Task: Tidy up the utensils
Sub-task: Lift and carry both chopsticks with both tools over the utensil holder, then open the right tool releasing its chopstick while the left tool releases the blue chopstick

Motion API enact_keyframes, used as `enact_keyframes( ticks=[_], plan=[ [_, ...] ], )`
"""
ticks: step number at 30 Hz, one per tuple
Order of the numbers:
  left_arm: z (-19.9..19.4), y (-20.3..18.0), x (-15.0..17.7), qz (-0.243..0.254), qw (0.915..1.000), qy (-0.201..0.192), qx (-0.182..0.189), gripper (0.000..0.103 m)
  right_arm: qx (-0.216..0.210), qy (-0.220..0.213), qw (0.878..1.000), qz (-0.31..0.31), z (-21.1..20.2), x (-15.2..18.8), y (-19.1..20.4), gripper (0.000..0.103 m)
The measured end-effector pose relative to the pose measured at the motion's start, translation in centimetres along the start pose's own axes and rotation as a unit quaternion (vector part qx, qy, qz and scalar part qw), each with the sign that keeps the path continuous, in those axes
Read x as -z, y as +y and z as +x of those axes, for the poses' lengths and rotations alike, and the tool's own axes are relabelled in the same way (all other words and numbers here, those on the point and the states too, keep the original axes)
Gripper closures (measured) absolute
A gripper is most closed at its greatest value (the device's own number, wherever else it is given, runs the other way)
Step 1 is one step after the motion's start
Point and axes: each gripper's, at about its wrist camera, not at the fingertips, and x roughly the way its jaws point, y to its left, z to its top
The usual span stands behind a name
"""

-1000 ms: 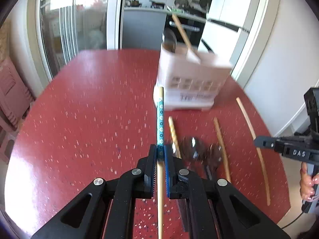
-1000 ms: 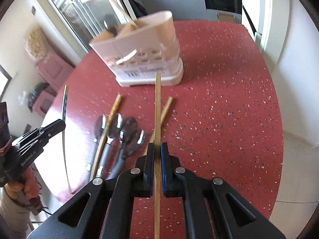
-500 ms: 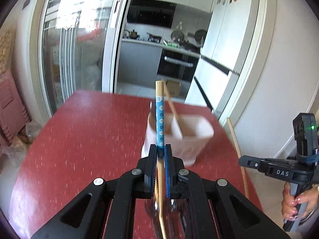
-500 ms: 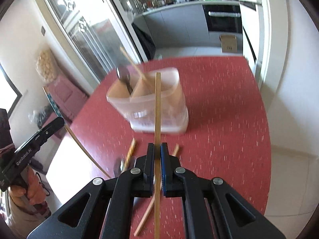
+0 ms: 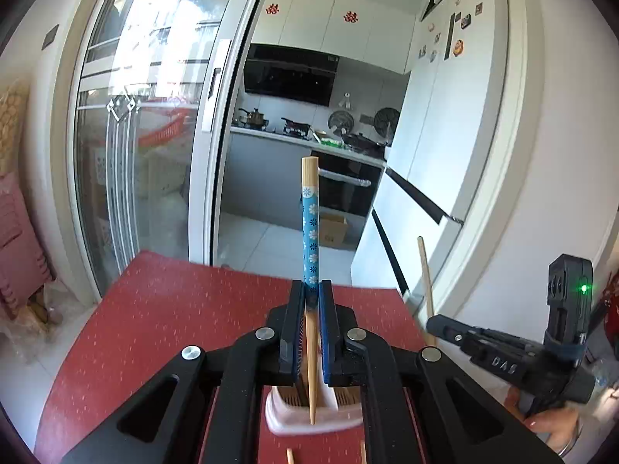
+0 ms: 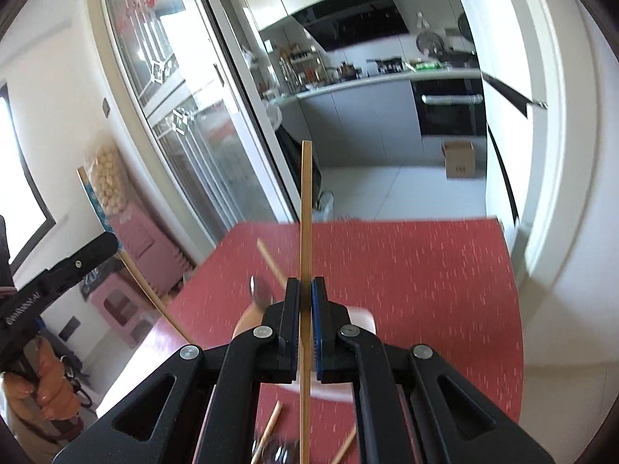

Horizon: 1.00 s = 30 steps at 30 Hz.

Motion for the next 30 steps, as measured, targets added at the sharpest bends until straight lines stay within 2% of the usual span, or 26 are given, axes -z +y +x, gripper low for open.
enact_keyframes(
  ticks=[5, 12, 15, 22, 30],
  plan=[
    [3.1, 0.1, -0.8, -0.004, 1.0000, 0.000, -0.006, 0.066, 0.001, -0.046, 0.999, -0.028, 2.1, -1.3, 1.1, 0.097],
    [7.1, 0.7, 1.5, -0.018, 0.9996, 0.020, -0.012, 0.066, 0.041, -0.111, 0.988, -0.098, 5.3, -0.7, 2.6, 0.097],
    [8.7, 1.1, 3.1, -0.019, 0.9990, 0.035, -0.019, 0.066, 0.054, -0.124, 0.983, -0.121, 6.5, 0.1, 3.1, 0.097],
    [10.6, 1.7, 6.0, -0.017, 0.9975, 0.059, -0.036, 0.066, 0.078, -0.109, 0.977, -0.164, 9.7, 3.6, 3.1, 0.097],
    [10.8, 1.2, 8.0, 0.018, 0.9957, 0.067, -0.061, 0.066, 0.084, -0.089, 0.975, -0.184, 10.0, 6.4, 2.9, 0.097]
  ],
)
